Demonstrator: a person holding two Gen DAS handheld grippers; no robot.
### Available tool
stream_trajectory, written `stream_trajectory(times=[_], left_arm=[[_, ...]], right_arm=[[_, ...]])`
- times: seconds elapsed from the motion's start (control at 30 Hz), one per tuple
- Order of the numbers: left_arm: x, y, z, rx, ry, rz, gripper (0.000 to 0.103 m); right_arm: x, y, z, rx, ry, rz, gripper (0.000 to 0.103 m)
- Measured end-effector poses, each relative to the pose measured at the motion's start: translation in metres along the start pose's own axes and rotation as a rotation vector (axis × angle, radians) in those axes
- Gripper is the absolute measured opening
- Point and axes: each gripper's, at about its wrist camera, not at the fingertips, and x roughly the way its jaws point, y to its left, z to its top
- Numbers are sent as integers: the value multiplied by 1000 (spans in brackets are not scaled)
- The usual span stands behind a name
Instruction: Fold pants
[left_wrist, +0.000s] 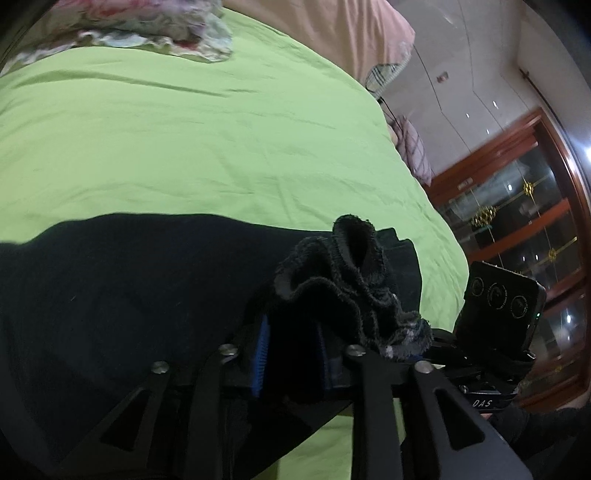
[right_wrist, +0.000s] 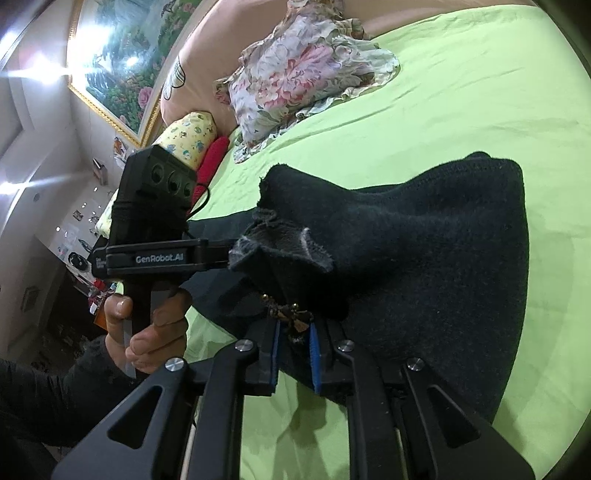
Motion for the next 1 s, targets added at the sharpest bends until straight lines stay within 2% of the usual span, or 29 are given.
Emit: stream_trajectory(times=[0.07, 0.13, 0.23, 0.3, 0.37, 0.47, 0.77, 0.87, 1.0], left_arm=[[-6, 7, -6, -33, -15, -9, 38], [-14, 14, -11, -67, -36, -9, 38], [-31, 20, -21, -99, -79, 34, 44], [-46, 20, -31, -114, -117, 76, 57], [-59, 23, -40, -126, -150, 114, 61], [-76, 24, -55, -146, -186, 153, 61], [-117, 39, -82, -237, -273, 184, 62], [-127, 40, -89, -264, -314, 196, 66], [-137, 47, -101, -313, -339, 209, 67]], right_arm=[[1, 1, 1, 5, 5, -9, 16], [3, 3, 3, 9, 13, -18, 18], [1, 8, 3, 8, 12, -7, 32], [1, 14, 4, 10, 3, 11, 44], [3, 22, 4, -6, -1, 14, 56], [8, 30, 6, -21, 8, 16, 57], [6, 44, 12, -26, -1, 53, 57], [4, 52, 17, -44, -7, 62, 57], [6, 61, 24, -63, -7, 77, 57]])
